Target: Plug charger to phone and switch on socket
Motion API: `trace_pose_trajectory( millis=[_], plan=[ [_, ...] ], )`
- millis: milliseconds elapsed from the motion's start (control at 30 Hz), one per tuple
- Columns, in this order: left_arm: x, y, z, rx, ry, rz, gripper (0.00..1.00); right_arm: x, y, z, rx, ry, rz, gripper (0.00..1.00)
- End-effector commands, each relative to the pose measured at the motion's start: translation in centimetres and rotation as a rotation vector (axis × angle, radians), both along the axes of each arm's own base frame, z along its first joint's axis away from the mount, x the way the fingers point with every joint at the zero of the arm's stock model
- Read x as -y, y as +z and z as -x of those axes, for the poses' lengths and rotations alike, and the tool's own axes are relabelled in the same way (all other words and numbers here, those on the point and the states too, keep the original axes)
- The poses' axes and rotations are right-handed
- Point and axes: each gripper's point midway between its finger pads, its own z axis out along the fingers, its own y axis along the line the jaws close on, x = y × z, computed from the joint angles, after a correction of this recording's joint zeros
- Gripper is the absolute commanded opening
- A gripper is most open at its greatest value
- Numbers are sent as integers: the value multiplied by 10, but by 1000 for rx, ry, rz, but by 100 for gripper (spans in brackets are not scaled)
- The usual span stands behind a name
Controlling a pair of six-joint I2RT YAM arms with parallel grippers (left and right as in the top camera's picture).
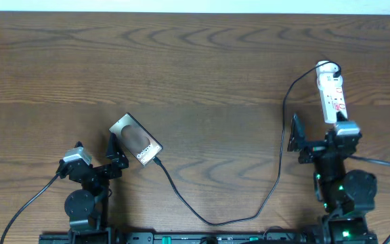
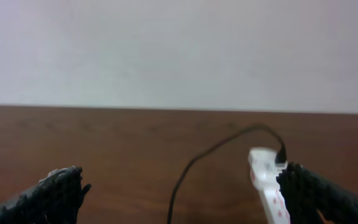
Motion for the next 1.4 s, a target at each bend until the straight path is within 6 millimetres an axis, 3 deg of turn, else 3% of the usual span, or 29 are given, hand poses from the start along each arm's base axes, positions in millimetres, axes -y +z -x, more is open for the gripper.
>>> trace_pose_trajectory(
  millis=[0,333,500,767,1367],
  plan=[
    [0,-14,1,-50,-4,-10,95,-1,-22,5,-23,5,-19,99],
    [0,-14,1,-50,-4,-10,95,0,-64,20,29,6,-26,99],
    [0,-14,1,-50,-4,-10,95,3,-80,25,-26,-7,-22,99],
    [0,-14,1,-50,-4,-10,95,17,-78,25,-13,-67,-21,99],
    [0,-14,1,-50,-4,-10,95,20,-78,25,-15,-85,-29,99]
  ],
)
